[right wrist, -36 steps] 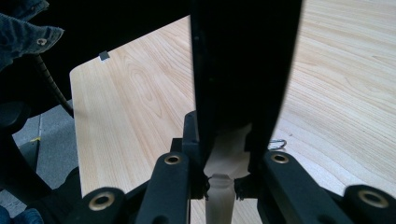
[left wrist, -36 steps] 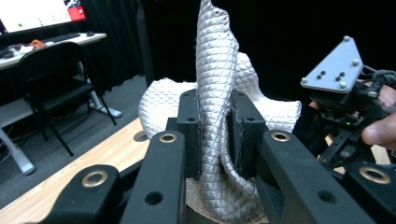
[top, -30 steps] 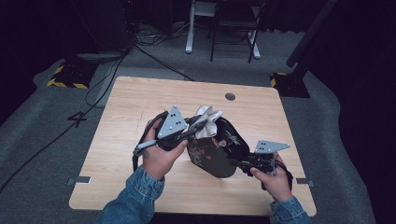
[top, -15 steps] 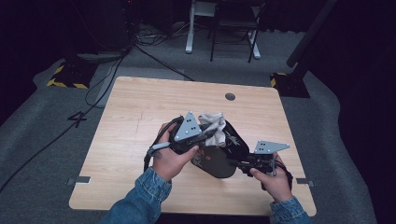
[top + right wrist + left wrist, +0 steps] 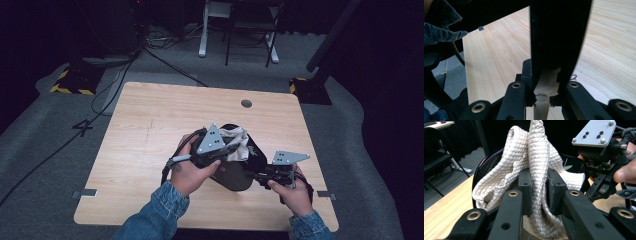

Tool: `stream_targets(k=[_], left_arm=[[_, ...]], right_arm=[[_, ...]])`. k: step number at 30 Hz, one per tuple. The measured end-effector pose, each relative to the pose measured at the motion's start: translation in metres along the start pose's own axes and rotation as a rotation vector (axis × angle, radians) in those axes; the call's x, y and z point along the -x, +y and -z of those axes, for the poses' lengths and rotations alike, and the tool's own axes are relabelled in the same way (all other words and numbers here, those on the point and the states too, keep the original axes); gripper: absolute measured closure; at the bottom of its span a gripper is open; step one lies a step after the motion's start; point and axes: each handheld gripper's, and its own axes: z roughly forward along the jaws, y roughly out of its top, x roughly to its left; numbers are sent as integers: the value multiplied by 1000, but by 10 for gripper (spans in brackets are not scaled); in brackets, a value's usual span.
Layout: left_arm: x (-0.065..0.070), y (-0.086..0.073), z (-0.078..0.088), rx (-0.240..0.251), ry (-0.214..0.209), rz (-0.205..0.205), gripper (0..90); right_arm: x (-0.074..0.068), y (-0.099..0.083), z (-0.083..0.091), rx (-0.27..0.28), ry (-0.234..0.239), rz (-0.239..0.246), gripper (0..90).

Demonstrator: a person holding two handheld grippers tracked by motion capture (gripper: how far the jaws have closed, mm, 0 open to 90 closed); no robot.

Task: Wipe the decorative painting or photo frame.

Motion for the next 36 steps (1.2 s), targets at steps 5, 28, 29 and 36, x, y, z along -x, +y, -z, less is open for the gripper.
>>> stream_targets(k=[5,28,29,36], left_arm=[[-7,-2,6,6,28,21,764],[-5,-6,4,-8,30,28,763],[-3,-5,3,-6,20,25,763],[8,0,-7,-14,-22,-4,763]], right_arm=[[0,0,-1,2,-1,1,786],[-3,1,-1,-7,-11,2,785],[-3,2,-2,-9,-13,4,785],[-4,2,-2,-10,-15,4,786]])
